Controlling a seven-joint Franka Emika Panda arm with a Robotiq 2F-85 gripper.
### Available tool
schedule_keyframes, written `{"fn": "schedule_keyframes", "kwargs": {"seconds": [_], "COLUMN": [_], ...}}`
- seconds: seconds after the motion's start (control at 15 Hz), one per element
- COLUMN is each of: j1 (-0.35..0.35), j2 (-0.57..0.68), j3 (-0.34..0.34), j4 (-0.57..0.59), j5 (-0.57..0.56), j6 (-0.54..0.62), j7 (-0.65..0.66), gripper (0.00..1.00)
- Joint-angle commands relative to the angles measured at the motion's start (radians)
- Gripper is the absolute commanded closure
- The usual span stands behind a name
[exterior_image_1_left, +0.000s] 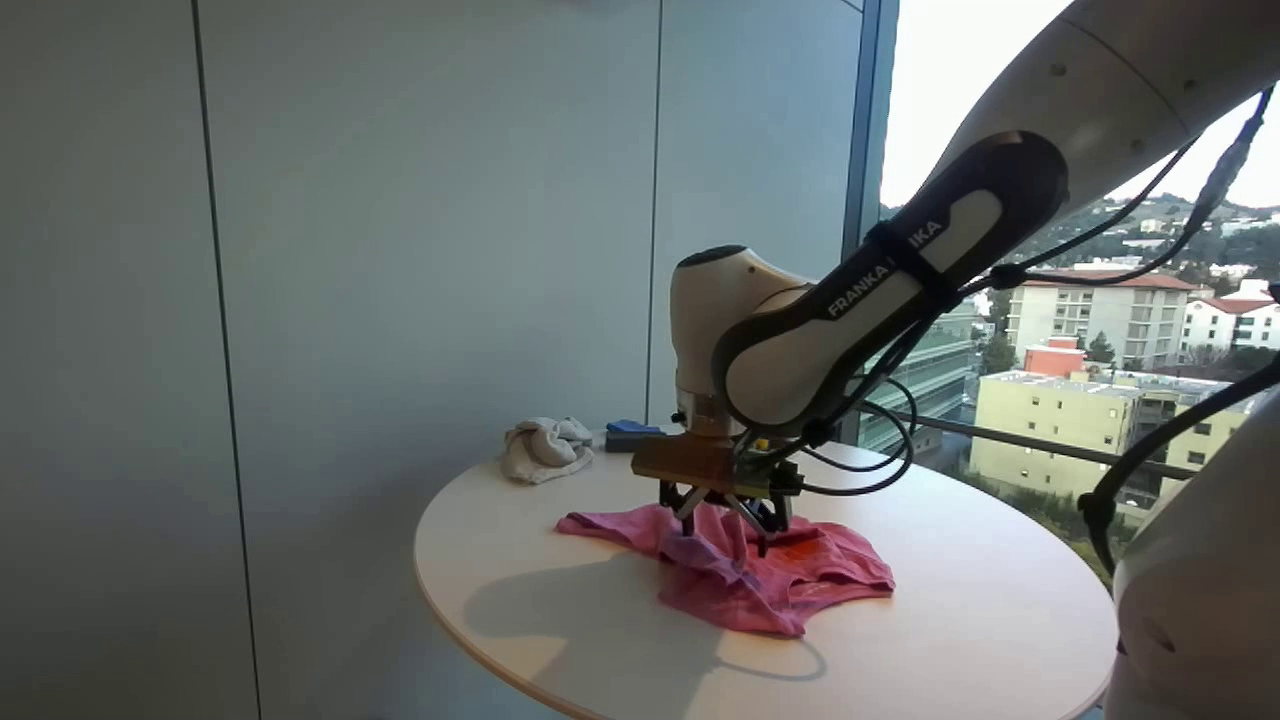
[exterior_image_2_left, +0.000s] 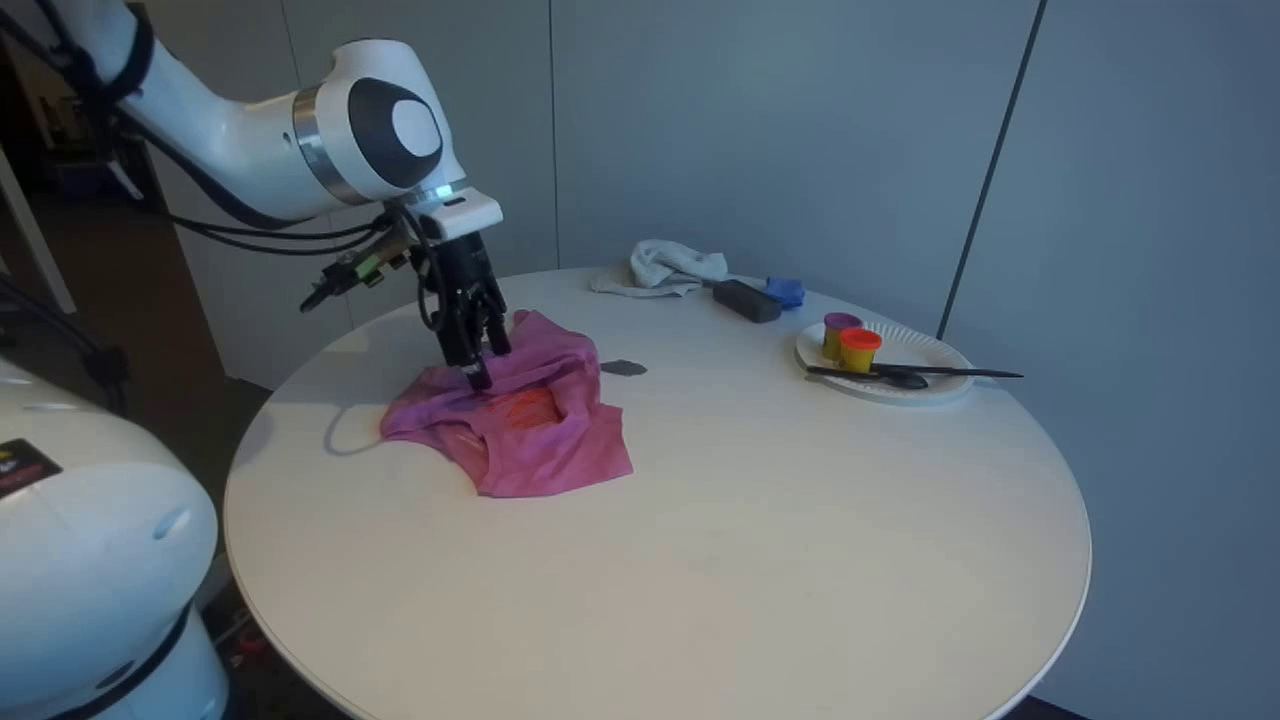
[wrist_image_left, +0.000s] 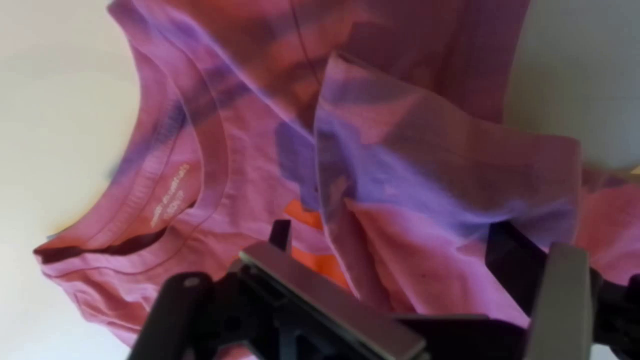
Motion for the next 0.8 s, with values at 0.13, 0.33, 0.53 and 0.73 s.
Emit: {"fn": "schedule_keyframes", "kwargs": {"seconds": [0.13, 0.33, 0.53, 0.73], "j1": [0.004, 0.002, 0.003, -0.005], "j2": [0.033, 0.032, 0.024, -0.013], "j3": [-0.008, 0.000, 0.009, 0.054], "j4": [0.013, 0.019, 0.026, 0.047], "j5": [0.056, 0.044, 0.032, -0.054], "j6": [0.051, 0.047, 0.039, -0.020], "j7": [-0.039, -0.040, -0.052, -0.057], "gripper": [0.32, 0.58, 0.80, 0.95]}}
